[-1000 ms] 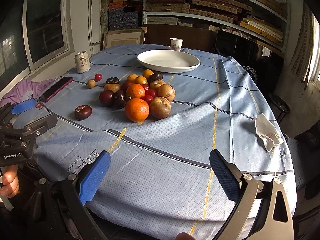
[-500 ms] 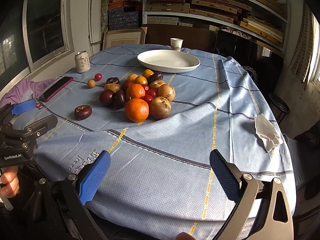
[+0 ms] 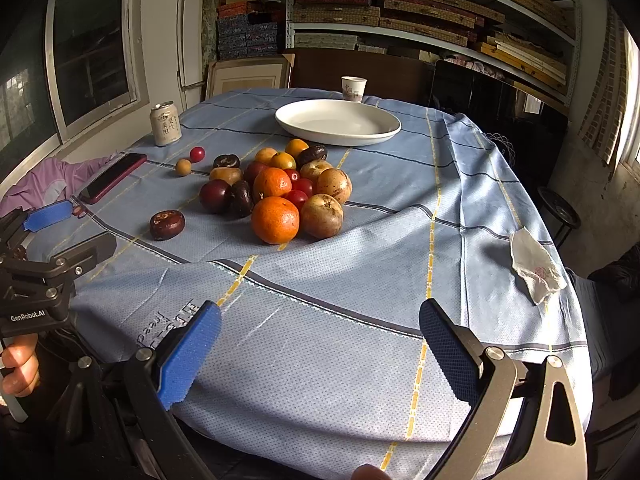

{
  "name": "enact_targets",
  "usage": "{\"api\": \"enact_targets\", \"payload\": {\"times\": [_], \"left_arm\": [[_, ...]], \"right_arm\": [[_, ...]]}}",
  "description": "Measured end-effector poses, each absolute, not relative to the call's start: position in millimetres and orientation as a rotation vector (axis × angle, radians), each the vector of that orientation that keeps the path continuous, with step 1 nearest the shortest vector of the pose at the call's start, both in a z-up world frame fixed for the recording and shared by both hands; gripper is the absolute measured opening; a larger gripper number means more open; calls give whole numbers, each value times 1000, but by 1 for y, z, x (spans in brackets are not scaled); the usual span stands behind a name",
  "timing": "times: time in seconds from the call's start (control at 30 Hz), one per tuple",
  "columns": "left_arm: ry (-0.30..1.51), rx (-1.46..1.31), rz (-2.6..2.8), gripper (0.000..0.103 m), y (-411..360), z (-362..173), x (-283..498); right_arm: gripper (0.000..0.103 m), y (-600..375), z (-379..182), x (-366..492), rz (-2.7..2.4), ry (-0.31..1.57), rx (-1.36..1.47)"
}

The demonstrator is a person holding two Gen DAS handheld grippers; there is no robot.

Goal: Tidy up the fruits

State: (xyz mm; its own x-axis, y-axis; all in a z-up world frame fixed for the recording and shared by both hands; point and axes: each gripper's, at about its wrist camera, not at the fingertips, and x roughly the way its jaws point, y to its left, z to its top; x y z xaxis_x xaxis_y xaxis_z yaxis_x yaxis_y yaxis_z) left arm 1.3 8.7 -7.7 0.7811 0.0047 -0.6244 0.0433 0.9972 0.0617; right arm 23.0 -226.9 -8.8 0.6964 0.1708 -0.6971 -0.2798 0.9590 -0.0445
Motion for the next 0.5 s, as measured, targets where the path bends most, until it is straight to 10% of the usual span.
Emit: {"api": "enact_targets", "payload": {"times": [0.5], "left_arm": [[677, 76, -21, 98, 9, -9, 1]], "right_arm": [[99, -226, -9, 23, 252, 762, -151]]}}
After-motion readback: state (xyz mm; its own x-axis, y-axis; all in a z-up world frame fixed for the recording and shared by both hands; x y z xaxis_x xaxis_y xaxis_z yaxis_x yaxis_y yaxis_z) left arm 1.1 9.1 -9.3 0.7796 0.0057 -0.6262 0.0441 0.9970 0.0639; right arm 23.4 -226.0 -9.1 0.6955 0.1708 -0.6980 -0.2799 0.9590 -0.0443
